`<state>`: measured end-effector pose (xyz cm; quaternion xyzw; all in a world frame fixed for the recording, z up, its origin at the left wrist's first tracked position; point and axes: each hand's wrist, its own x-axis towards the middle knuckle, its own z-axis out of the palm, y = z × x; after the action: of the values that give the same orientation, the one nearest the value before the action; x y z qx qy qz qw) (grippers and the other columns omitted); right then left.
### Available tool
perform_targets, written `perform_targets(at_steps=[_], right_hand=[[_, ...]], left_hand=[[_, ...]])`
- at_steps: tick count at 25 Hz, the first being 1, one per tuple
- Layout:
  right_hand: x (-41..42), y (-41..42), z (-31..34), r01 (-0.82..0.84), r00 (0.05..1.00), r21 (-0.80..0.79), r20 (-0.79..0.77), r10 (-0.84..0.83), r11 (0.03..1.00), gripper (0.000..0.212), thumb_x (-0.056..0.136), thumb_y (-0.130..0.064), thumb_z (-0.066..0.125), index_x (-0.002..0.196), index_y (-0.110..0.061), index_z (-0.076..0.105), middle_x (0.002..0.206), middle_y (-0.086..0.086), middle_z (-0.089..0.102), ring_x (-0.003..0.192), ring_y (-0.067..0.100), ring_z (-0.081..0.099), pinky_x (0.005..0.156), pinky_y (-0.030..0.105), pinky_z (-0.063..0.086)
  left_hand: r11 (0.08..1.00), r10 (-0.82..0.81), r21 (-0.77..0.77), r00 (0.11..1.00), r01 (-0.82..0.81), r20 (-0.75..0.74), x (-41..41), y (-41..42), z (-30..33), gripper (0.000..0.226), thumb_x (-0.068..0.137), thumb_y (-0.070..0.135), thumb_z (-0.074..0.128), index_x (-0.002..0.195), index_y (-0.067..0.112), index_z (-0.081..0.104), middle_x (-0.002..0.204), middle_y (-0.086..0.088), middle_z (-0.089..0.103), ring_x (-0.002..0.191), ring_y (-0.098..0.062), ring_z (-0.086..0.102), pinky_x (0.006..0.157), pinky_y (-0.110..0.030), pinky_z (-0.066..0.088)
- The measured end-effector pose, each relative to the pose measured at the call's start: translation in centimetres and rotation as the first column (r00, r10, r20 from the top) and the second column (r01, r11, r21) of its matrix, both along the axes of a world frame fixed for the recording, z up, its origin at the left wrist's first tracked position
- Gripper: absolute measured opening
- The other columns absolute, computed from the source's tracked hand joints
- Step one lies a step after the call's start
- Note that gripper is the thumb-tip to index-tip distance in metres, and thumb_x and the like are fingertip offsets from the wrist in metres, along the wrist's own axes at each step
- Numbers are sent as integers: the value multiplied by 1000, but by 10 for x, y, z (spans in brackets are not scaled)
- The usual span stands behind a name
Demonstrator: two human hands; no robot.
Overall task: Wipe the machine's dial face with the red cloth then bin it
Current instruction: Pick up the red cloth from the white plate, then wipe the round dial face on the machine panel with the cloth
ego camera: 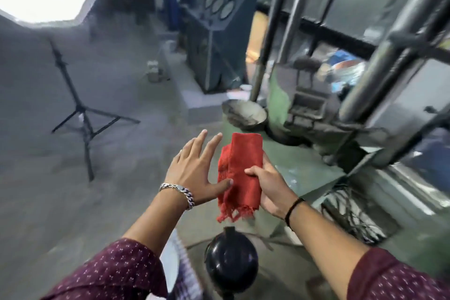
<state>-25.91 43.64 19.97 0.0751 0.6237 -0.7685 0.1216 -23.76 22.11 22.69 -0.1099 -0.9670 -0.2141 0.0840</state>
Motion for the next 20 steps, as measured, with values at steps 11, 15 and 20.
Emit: perform_targets(at_steps=[11,15,20], right_hand=[[129,360,215,447,829,-28,-363,-425,894,40,115,-7,58,149,-29,60,128,6,85,116,30,83,95,49,69],[197,487,249,587,722,-34,-432,-541,809,38,116,-7,57,145,-30,62,130,7,83,117,28,81,99,50,66],[294,633,265,797,508,-22,-518,-688,604,40,114,-3,58,139,-34,64,128,13,82,95,14,81,81,31,66]], left_hand=[[871,-489,-129,807,475,-333,24,363,219,124,71,100,58,171,52,1,185,2,1,166,-33,18,128,-60,29],[805,-583,-155,717,572,-382,61,491,262,126,68,99,57,171,51,4,185,2,2,166,-33,18,127,-62,32],[695,-701,-200,590,690,-401,115,633,288,124,70,92,61,171,53,0,185,3,-3,167,-34,15,132,-58,26]])
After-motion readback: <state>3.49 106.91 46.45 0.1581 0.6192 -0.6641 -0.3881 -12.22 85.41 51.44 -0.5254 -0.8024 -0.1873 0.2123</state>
